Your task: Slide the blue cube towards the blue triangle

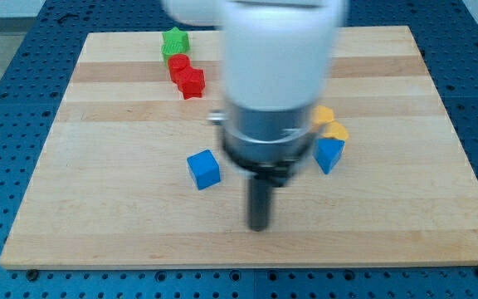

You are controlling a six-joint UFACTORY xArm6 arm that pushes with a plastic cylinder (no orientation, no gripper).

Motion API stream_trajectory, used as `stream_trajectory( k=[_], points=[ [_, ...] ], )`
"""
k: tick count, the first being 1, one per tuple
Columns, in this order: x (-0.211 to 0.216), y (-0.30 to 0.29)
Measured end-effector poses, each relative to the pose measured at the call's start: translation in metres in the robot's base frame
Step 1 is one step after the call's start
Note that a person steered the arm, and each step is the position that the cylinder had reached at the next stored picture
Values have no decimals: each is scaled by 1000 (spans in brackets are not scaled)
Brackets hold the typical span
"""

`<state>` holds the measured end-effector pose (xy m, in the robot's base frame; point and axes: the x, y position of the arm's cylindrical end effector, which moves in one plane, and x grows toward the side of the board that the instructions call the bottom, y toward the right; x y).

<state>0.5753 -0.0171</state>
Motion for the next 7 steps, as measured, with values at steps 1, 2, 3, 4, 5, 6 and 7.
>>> stream_trajectory(
  k=[1,2,3,4,5,6,7],
  points=[
    [-14,-82],
    [-40,-133],
    [-70,-154],
    [-84,-142],
    [-84,-108],
    [-84,-67],
    [-84,-24]
  ],
)
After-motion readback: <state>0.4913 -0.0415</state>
